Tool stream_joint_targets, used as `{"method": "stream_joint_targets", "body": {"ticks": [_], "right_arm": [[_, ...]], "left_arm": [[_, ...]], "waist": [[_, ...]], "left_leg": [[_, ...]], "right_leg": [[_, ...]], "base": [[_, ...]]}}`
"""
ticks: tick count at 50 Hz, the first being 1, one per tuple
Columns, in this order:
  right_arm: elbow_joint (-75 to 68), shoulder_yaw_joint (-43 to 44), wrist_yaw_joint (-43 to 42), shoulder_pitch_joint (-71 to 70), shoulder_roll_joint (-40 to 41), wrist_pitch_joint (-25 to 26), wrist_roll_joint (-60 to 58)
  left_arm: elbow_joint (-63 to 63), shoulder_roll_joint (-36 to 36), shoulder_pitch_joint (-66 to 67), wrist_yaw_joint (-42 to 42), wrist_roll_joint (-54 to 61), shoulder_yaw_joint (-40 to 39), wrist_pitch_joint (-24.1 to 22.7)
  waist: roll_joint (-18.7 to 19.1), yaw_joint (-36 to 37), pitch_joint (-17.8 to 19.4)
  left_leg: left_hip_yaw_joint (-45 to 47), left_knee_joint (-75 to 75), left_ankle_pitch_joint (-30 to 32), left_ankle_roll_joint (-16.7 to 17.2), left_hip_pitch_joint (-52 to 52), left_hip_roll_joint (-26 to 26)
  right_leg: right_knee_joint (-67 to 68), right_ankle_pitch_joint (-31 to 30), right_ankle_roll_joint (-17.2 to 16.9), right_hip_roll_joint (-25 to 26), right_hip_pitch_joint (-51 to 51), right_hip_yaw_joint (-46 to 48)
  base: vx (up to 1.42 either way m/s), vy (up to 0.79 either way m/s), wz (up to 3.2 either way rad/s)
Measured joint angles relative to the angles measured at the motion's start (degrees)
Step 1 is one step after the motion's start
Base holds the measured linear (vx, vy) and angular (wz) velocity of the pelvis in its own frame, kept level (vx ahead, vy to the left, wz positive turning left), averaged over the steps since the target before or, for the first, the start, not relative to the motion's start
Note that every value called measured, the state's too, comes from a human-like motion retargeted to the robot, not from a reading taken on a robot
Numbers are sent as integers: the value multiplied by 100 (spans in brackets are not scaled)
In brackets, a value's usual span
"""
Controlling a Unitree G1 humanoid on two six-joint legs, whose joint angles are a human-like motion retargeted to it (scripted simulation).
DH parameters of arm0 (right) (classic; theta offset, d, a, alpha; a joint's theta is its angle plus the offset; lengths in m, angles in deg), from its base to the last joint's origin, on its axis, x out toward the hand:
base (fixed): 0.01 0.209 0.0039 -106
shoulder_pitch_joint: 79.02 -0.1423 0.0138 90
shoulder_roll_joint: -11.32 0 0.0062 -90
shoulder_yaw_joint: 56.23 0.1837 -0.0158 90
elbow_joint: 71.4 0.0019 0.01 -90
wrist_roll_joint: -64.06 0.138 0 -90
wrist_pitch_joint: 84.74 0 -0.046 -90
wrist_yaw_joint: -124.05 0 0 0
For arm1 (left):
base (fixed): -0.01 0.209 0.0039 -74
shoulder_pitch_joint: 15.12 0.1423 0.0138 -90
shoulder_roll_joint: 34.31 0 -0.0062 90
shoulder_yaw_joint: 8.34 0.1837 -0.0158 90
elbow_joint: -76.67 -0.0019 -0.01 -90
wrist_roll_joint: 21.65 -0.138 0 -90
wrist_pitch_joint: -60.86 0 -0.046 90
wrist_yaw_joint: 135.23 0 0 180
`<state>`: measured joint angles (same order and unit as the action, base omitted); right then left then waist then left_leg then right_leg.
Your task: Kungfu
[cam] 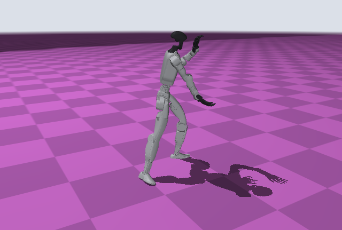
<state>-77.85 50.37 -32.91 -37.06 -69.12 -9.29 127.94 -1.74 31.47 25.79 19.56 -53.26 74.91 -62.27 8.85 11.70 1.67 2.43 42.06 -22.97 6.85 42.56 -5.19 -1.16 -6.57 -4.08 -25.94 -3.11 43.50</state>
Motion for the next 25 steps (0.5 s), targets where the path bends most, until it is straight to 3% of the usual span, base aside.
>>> {"method": "stream_joint_targets", "body": {"ticks": [5,10,18,25], "right_arm": [[949,-192,749,218,514,331,-1405],[1126,-694,312,547,655,220,-2004],[2364,-1029,-559,962,443,-403,-2612],[4691,-1464,-590,628,-311,-479,-2769]], "left_arm": [[-2,31,205,-400,-211,-161,0],[-239,152,434,-313,-296,-257,-97],[-791,517,1503,-330,-617,-785,-97],[-1571,1479,3382,662,427,-2083,-491]], "waist": [[-59,-159,105],[-151,-306,156],[-432,-287,233],[-513,-499,214]], "left_leg": [[-338,-117,159,-7,-28,131],[-511,-231,263,63,-62,55],[-400,-637,472,231,-346,-187],[-105,-1370,790,552,-960,-754]], "right_leg": [[306,27,501,151,-67,-533],[540,160,662,306,-49,-648],[587,516,102,381,-45,-810],[782,912,-686,442,178,-833]], "base": [[7,1,54],[3,-9,17],[-9,-22,-17],[-19,-37,-74]]}}
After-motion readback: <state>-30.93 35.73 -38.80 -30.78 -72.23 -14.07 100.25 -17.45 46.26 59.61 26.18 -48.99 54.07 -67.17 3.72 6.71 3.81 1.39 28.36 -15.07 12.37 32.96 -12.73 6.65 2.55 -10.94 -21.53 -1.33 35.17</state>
